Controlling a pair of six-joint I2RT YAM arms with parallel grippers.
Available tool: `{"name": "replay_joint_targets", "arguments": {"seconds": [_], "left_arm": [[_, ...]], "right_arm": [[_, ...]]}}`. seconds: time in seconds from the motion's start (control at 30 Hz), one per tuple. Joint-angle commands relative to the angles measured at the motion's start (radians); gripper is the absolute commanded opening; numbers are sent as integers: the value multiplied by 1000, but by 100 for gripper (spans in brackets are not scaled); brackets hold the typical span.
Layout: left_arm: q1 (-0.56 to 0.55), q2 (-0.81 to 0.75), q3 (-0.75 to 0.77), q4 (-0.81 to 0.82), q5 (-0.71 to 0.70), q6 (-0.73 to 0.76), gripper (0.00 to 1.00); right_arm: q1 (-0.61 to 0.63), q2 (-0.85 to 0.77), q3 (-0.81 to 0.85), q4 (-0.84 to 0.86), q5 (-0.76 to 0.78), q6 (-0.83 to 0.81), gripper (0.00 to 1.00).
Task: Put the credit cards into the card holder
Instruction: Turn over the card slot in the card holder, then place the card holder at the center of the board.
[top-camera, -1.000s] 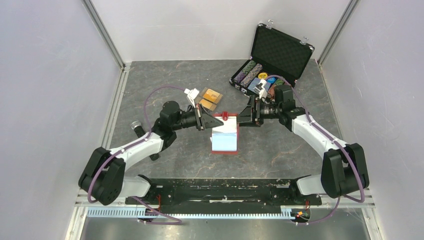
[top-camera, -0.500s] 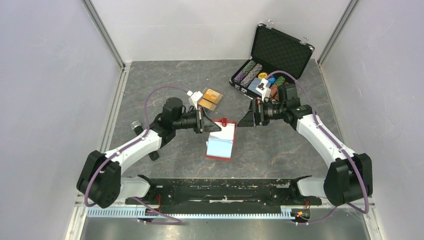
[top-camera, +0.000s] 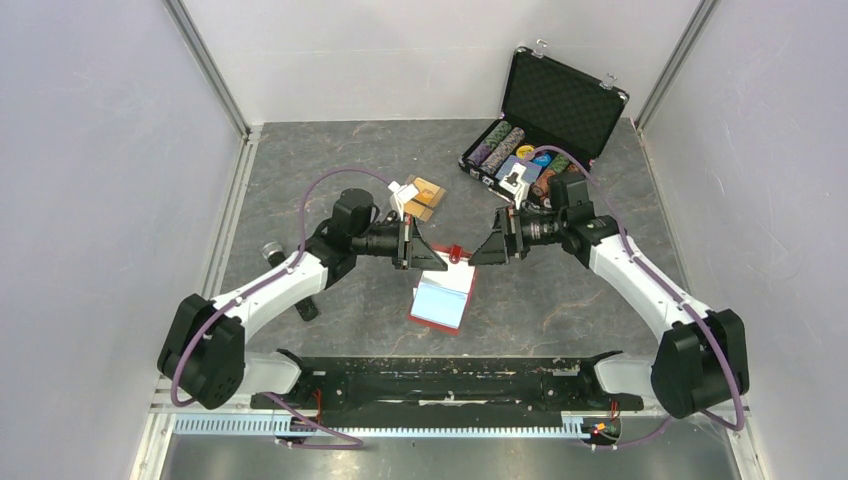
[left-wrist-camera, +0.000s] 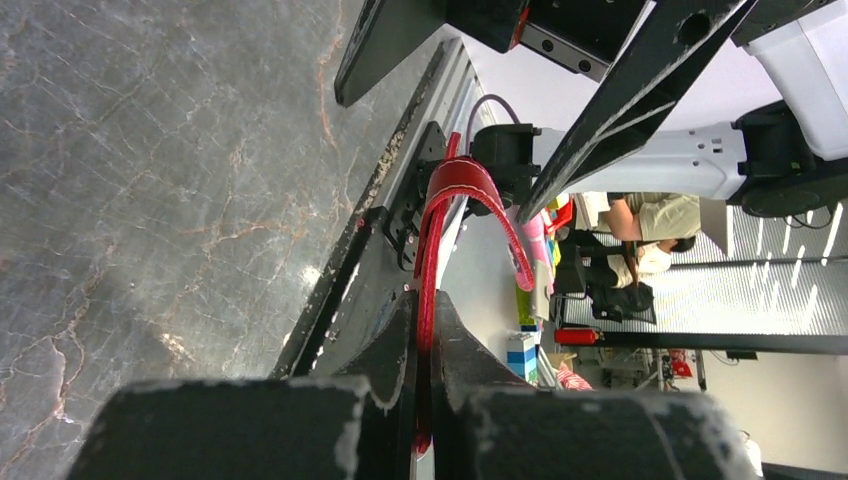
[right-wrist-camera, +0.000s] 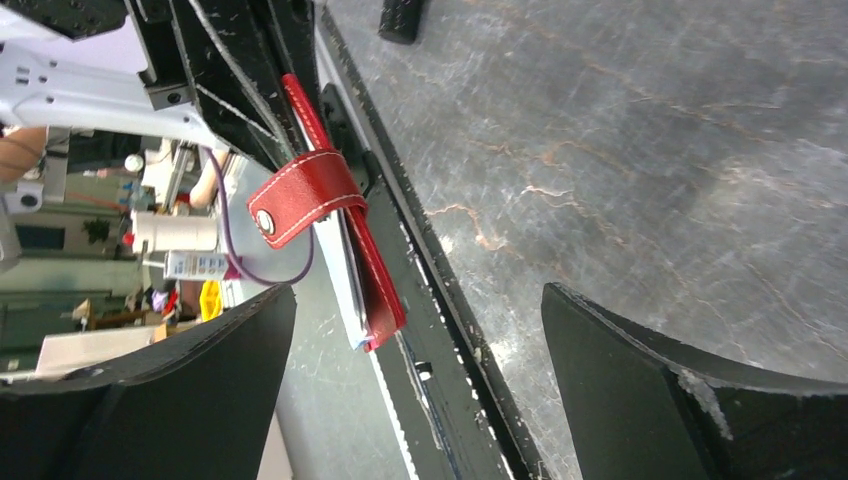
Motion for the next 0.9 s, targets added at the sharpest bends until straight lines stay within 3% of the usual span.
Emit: {"name": "replay_joint_targets", "arguments": {"seconds": [0.0,0.17,0.3,0.37,0.43,0.47,0.57,0.6,0.7,0.87], "left_arm": [[-10,3,47,5,69,50,2],[-15,13,57,12,74,44,2],[-15,17,62,15,71,40,5],[-15,17,63,13,66,38,19],[-16,5,66,-25,25,57,37],[-15,-4,76,-76,-26,89,41],[-15,-35,144,-368,-284,210,69],[-13,-49,162,-446,-372,228,74],[-13,-104,174,-539,-570,235,82],[-13,-206,135,-553,-700,209,89]], "right_arm": [[40,23,15,47,-72,-7,93],[100,54,29,55,-99,-16,70],[133,85,30,58,-95,-20,39],[136,97,29,64,-89,-19,17],[135,109,29,63,-76,-21,2],[134,114,29,62,-61,-19,0],[128,130,9,65,-7,-13,0],[123,134,-1,68,18,-5,0],[95,143,-54,111,87,48,0],[18,134,-190,289,150,191,0]]}}
